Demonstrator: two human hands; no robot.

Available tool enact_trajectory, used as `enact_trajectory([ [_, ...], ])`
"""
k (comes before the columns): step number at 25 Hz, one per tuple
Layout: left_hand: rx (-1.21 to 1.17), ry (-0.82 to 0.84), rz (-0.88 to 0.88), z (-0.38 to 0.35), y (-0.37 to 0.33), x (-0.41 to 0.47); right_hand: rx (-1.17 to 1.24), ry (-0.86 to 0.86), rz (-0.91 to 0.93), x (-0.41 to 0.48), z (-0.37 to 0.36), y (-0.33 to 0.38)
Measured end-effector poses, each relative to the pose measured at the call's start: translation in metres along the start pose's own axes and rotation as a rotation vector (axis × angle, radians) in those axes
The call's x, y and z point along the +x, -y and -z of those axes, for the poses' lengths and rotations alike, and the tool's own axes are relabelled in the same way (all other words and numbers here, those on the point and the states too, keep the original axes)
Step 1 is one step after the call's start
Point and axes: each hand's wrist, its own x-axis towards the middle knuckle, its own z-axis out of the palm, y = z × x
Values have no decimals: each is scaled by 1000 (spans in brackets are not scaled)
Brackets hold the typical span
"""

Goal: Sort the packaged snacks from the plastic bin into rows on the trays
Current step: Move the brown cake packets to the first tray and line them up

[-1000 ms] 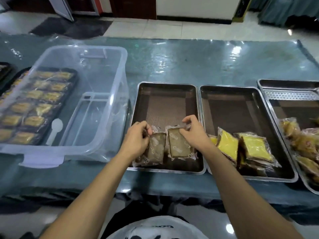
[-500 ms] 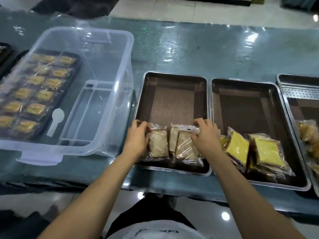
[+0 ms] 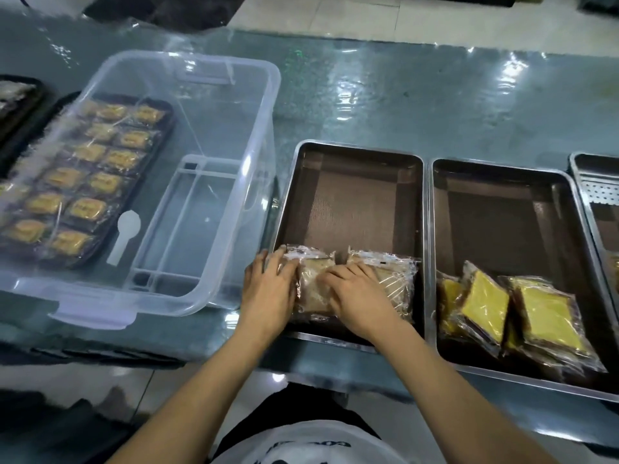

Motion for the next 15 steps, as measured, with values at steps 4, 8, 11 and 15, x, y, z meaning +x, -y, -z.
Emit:
enact_trajectory([
  [4, 55, -3, -303, -1, -21, -30, 16, 34, -12, 6, -1, 4],
  [8, 108, 143, -244, -5, -21, -40, 19, 28, -31, 18, 1, 1],
  [11, 116, 135, -180, -2, -18, -27, -11, 66, -63, 27, 5, -4],
  [15, 142, 138, -168, -5, -16, -3, -35, 113, -119, 38, 5, -10],
])
